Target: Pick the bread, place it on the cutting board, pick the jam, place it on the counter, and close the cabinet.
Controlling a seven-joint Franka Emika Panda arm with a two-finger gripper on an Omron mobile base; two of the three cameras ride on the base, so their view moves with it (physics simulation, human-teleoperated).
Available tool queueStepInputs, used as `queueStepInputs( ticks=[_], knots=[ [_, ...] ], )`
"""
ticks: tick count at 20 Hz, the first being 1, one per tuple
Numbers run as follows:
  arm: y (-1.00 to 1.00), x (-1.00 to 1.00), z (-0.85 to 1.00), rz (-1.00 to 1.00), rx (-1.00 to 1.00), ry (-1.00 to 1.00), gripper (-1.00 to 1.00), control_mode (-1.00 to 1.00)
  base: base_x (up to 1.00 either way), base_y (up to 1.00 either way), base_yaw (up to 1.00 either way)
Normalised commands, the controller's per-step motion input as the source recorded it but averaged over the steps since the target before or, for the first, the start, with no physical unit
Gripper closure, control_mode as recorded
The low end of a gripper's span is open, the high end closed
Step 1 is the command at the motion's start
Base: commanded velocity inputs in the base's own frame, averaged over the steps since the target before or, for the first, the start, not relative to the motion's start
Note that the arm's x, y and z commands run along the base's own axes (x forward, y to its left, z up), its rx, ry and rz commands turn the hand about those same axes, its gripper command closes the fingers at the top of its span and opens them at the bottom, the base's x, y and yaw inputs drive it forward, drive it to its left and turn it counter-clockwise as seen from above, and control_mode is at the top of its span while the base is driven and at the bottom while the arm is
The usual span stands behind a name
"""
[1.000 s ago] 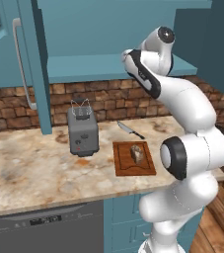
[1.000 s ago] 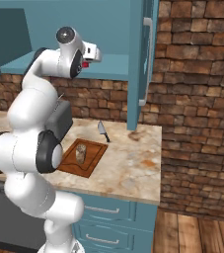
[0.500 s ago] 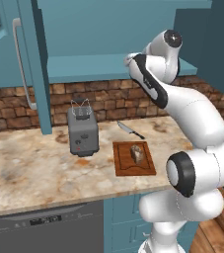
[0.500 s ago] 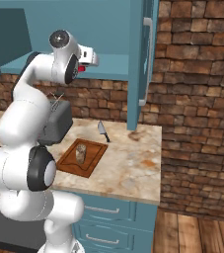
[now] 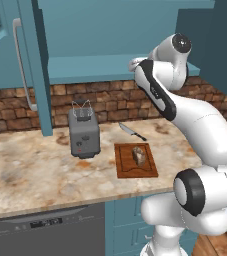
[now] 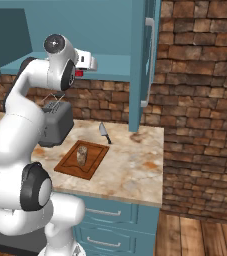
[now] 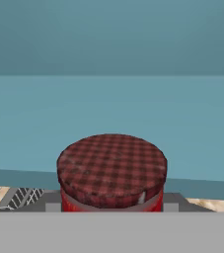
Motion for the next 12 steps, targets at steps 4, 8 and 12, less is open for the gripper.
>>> queueStepInputs(
  ticks=[4, 8, 12],
  knots=[
    [0.0, -0.28, -0.02, 0.0, 0.0, 0.0, 1.0, -1.0, 0.0, 0.0, 0.0],
    [-0.02, -0.25, -0.04, 0.0, 0.0, 0.0, 1.0, -1.0, 0.0, 0.0, 0.0],
    [-0.02, -0.26, -0.05, 0.0, 0.0, 0.0, 1.0, -1.0, 0.0, 0.0, 0.0]
  ],
)
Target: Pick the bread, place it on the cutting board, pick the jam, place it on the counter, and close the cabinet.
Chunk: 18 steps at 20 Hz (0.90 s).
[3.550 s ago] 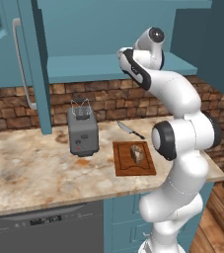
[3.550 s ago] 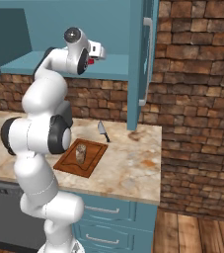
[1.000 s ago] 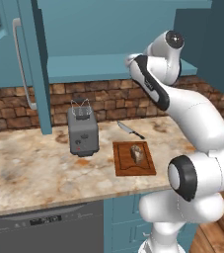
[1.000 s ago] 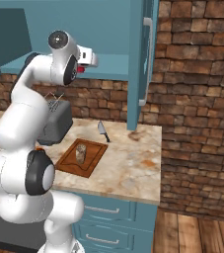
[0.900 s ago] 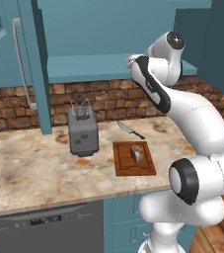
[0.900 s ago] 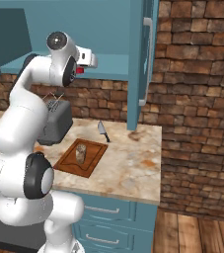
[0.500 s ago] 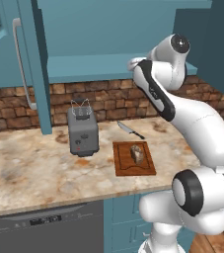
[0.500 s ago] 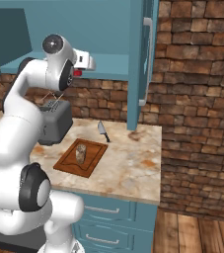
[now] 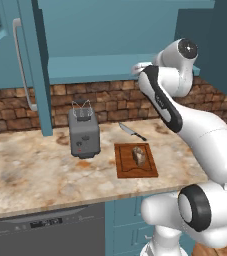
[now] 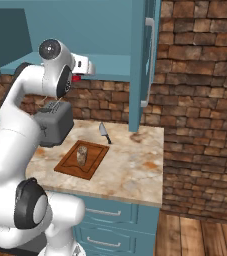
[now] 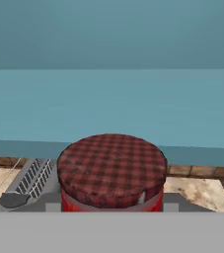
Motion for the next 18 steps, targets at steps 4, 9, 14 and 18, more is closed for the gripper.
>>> queueStepInputs(
  ticks=[4, 9, 14, 18],
  knots=[
    [-0.04, -0.3, -0.13, 0.0, 0.0, 0.0, 1.0, -1.0, 0.0, 0.0, 0.0],
    [-0.08, -0.33, -0.23, 0.0, 0.0, 0.0, 1.0, -1.0, 0.0, 0.0, 0.0],
    [-0.09, -0.32, -0.26, 0.0, 0.0, 0.0, 1.0, -1.0, 0.0, 0.0, 0.0],
    [-0.09, -0.24, -0.3, 0.0, 0.0, 0.0, 1.0, -1.0, 0.0, 0.0, 0.0]
  ],
)
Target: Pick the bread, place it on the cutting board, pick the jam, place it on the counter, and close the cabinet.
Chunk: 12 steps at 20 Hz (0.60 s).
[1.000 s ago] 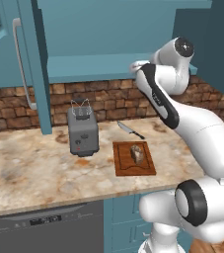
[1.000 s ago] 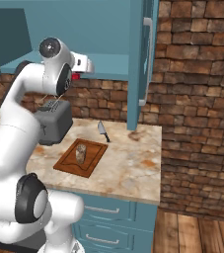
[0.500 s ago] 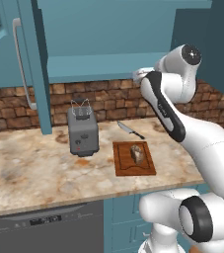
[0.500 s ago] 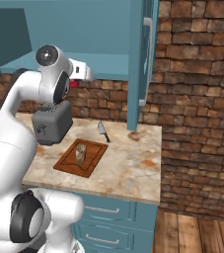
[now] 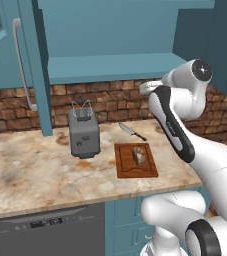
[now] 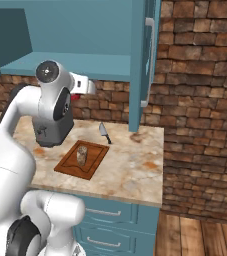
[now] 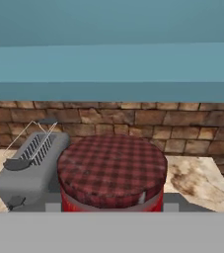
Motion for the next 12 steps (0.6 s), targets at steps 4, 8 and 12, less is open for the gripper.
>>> queueStepInputs(
  ticks=[4, 8, 12],
  knots=[
    [-0.09, -0.19, -0.31, 0.0, 0.0, -0.02, 1.0, -1.0, 0.0, 0.0, 0.0],
    [-0.07, -0.14, -0.29, 0.0, 0.0, -0.02, 1.0, -1.0, 0.0, 0.0, 0.0],
    [-0.03, -0.06, -0.29, 0.0, 0.0, -0.03, 1.0, -1.0, 0.0, 0.0, 0.0]
  ],
)
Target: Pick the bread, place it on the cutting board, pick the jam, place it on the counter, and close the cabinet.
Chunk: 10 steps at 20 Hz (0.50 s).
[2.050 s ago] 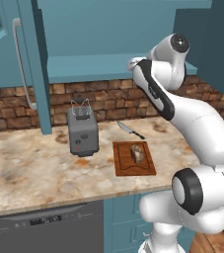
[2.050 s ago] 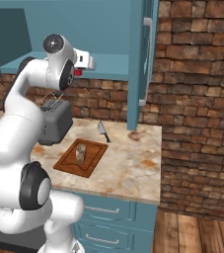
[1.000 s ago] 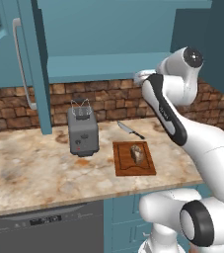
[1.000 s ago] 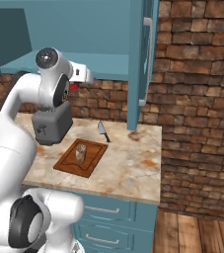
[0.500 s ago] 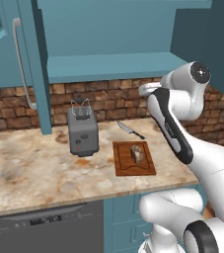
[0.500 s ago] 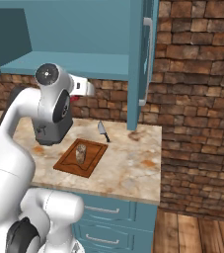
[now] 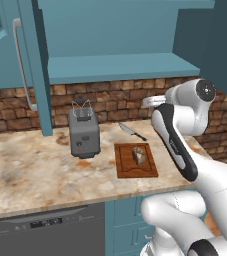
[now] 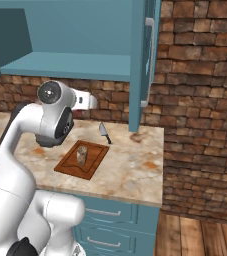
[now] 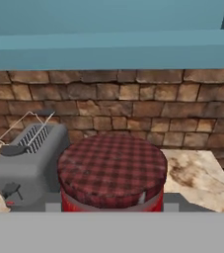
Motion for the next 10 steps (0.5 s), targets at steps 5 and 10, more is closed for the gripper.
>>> queueStepInputs(
  ticks=[5, 10],
  knots=[
    [-0.04, -0.08, -0.27, 0.0, 0.0, -0.02, 1.0, -1.0, 0.0, 0.0, 0.0],
    [-0.03, -0.09, -0.23, 0.0, 0.0, 0.0, 1.0, -1.0, 0.0, 0.0, 0.0]
  ],
)
